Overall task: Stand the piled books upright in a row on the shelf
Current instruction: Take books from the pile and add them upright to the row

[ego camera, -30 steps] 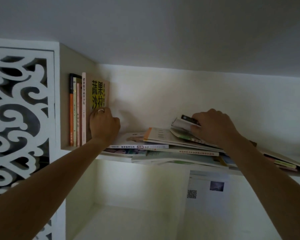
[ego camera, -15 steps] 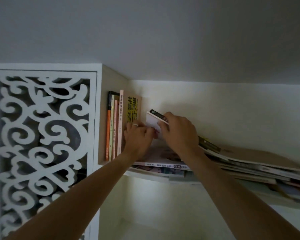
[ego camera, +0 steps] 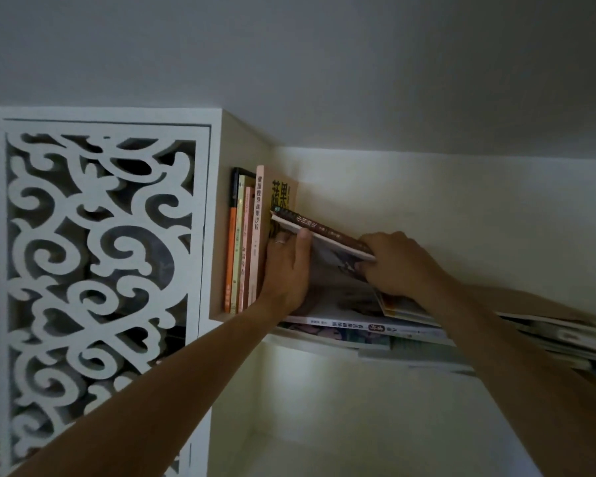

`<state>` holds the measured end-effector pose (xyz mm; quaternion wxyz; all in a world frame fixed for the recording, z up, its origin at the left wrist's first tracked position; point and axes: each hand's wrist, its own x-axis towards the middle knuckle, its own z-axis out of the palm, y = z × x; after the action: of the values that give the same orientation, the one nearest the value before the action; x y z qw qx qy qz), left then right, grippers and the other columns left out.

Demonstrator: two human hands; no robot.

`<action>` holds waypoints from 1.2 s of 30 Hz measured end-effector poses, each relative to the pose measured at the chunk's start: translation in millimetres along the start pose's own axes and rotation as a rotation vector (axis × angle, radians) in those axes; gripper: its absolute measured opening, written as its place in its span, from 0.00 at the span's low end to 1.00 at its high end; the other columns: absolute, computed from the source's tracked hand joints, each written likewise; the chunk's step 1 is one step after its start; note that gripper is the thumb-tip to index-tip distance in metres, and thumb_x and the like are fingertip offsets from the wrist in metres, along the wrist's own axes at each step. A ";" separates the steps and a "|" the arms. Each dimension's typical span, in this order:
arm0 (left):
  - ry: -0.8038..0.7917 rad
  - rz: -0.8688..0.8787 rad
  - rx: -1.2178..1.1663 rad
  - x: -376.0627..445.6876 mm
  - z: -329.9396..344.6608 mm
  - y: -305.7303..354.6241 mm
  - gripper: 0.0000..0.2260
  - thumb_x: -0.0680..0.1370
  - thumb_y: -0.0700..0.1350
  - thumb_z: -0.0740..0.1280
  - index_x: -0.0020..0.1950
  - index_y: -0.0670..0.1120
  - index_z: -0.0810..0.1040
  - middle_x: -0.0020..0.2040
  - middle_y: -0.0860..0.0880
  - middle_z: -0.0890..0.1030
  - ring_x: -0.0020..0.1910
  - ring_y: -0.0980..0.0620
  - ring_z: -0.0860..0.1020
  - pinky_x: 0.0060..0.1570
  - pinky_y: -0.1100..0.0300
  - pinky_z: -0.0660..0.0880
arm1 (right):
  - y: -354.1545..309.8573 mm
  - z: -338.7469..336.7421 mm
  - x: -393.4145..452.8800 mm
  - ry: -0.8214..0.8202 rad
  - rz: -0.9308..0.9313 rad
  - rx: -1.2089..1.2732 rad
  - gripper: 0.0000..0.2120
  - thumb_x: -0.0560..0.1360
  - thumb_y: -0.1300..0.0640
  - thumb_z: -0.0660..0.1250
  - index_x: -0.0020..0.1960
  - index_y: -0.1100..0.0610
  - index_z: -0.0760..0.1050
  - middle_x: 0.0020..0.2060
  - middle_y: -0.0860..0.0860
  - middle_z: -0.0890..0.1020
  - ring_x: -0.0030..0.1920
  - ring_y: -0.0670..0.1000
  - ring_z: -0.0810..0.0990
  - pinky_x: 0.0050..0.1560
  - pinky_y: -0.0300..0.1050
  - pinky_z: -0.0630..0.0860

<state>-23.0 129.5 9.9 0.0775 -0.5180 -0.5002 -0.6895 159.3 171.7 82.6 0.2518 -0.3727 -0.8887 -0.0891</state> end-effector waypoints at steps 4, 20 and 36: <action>0.016 0.118 0.009 2.8 0.2 -3.3 0.11 0.87 0.52 0.53 0.60 0.58 0.75 0.57 0.62 0.74 0.58 0.70 0.72 0.55 0.78 0.68 | 0.0 3.8 3.9 0.275 0.000 0.114 0.15 0.79 0.54 0.69 0.65 0.52 0.79 0.52 0.58 0.84 0.48 0.62 0.83 0.46 0.48 0.80; -0.130 -0.071 -0.155 27.4 -24.6 12.3 0.30 0.82 0.64 0.61 0.81 0.52 0.65 0.70 0.52 0.77 0.69 0.55 0.75 0.73 0.55 0.69 | -107.8 97.5 31.8 0.156 0.000 0.798 0.27 0.78 0.37 0.66 0.72 0.49 0.67 0.55 0.47 0.81 0.49 0.45 0.81 0.45 0.39 0.79; 0.121 0.841 0.869 42.2 -36.8 -12.8 0.20 0.76 0.32 0.68 0.68 0.41 0.80 0.76 0.36 0.70 0.81 0.36 0.62 0.81 0.38 0.54 | -99.4 131.4 40.2 -0.226 -0.193 0.399 0.40 0.65 0.27 0.62 0.71 0.46 0.67 0.60 0.50 0.79 0.55 0.52 0.80 0.59 0.53 0.80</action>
<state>-73.5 124.7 36.8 0.5760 -0.5522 -0.4828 -0.3608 15.0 171.9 -6.5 0.2096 -0.2364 -0.9428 0.1066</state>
